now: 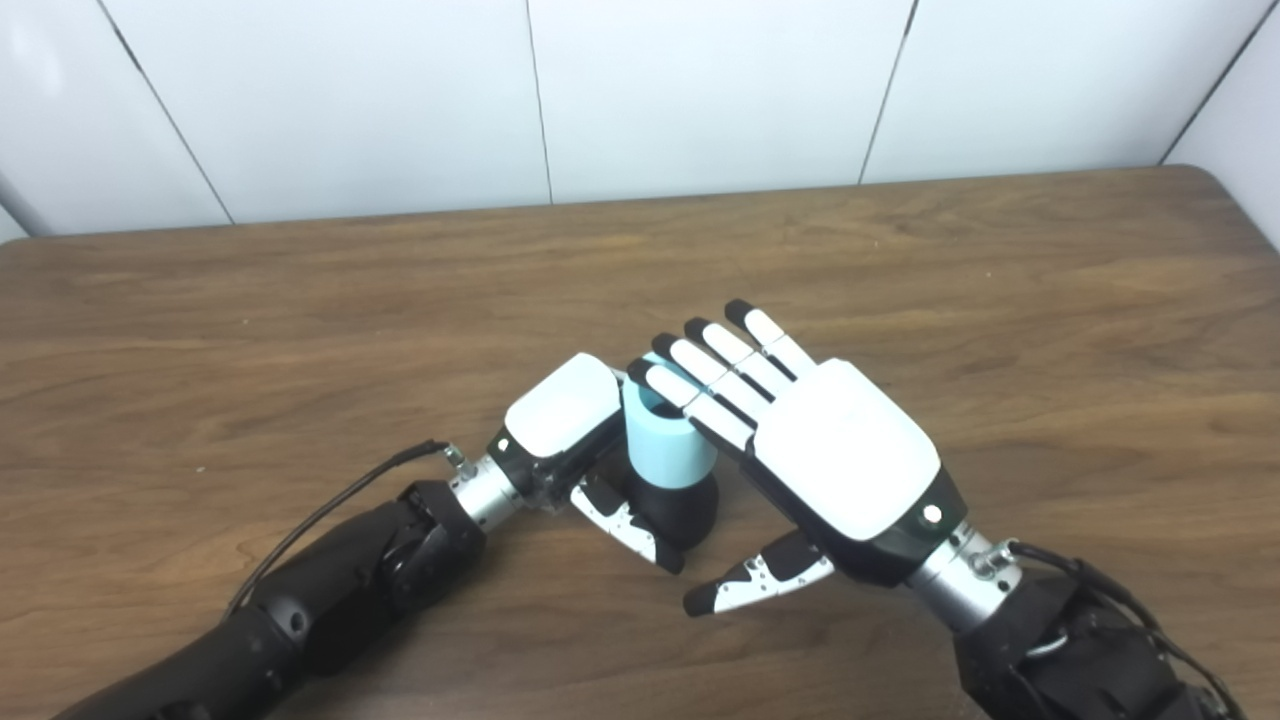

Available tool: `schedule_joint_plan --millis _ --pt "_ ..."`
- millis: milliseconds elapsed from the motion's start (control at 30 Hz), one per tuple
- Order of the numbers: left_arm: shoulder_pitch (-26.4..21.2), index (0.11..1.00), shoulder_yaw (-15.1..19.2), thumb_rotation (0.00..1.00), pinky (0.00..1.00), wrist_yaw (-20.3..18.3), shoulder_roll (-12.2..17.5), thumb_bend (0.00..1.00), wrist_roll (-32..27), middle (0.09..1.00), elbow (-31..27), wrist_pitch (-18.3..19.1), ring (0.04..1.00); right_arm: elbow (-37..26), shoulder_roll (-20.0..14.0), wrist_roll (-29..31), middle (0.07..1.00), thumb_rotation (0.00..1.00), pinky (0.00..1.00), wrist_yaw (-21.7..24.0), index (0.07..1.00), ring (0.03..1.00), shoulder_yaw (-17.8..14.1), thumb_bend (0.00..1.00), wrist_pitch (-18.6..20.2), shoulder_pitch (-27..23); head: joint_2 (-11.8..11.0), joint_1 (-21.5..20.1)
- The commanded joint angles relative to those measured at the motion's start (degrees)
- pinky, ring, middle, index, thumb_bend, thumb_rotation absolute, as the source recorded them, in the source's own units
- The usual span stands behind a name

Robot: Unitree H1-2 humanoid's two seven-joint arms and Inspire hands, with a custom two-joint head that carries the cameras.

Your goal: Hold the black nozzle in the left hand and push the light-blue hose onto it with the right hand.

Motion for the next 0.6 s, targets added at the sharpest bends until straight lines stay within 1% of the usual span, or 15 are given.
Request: schedule_joint_plan --millis 0,100,333,433,567 --pt "10.0 0.466 -6.4 0.0 0.35 0.1 -2.8 0.52 -0.5 0.506 6.9 -0.6 0.453 1.0 -1.7 -3.1 0.942 0.63 1.0 1.7 0.885 0.974 0.6 0.88 -2.6 1.1 0.0 -0.1" --pt "10.0 0.466 -6.3 0.0 0.36 -0.4 -2.7 0.52 -0.8 0.506 6.9 -0.6 0.456 1.3 -1.8 -4.6 0.944 0.63 1.0 1.1 0.876 0.987 0.7 0.85 -3.0 1.3 0.0 -0.1" --pt "10.1 0.467 -6.0 0.0 0.38 -0.7 -2.7 0.52 -0.8 0.504 6.7 -0.6 0.47 1.8 -1.8 -5.3 0.965 0.63 1.0 1.1 0.891 0.999 0.5 0.79 -2.6 1.8 -0.1 -0.1" --pt "10.0 0.468 -6.4 0.0 0.37 -0.2 -2.6 0.52 -0.9 0.503 6.9 -0.6 0.466 1.8 -1.5 -5.5 0.968 0.64 1.0 1.2 0.894 1.0 0.5 0.78 -2.4 2.2 -0.1 -0.1" --pt "10.2 0.469 -6.1 0.0 0.39 -0.5 -2.6 0.52 -0.9 0.503 6.9 -0.6 0.474 2.2 -1.8 -5.2 0.956 0.64 1.0 -0.2 0.884 0.986 0.6 0.78 -2.7 3.0 -0.1 -0.1"
